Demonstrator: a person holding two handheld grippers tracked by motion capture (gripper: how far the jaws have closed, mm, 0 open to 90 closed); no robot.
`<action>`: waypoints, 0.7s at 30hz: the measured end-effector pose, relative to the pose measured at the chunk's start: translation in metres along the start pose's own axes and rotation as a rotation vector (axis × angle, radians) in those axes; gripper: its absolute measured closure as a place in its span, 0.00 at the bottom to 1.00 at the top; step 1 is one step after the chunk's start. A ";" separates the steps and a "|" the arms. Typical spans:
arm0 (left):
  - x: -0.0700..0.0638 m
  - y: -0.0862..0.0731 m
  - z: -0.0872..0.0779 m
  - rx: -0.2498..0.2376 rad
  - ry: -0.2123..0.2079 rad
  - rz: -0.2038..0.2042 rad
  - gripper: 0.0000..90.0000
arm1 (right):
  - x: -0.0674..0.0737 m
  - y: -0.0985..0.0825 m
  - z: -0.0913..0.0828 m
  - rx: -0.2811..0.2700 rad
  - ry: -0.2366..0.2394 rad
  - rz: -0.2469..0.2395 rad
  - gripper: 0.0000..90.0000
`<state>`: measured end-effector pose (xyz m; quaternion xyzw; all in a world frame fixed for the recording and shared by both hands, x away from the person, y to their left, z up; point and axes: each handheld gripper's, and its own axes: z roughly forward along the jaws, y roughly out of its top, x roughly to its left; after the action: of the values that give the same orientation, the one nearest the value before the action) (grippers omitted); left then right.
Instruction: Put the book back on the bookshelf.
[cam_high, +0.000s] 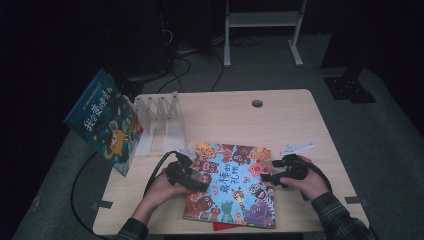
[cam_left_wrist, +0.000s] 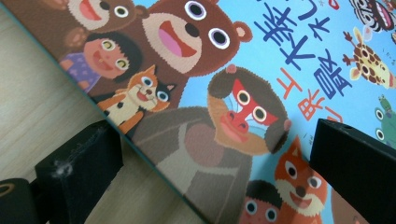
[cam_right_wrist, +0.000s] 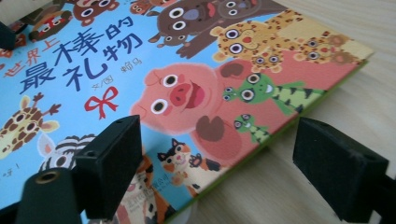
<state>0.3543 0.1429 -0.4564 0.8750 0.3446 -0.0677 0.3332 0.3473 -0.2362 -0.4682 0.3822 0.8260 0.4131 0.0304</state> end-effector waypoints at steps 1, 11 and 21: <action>0.000 0.000 0.001 0.001 0.000 0.003 0.02 | 0.000 0.000 0.001 0.000 0.003 0.000 0.14; 0.002 0.001 0.006 -0.005 -0.035 -0.014 0.00 | -0.002 -0.001 0.003 0.000 0.026 0.013 0.14; 0.005 -0.002 0.001 0.023 -0.033 -0.022 0.00 | 0.006 0.000 0.006 0.001 0.024 0.015 0.14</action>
<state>0.3568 0.1459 -0.4599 0.8737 0.3479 -0.0896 0.3281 0.3449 -0.2281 -0.4705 0.3833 0.8237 0.4175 0.0174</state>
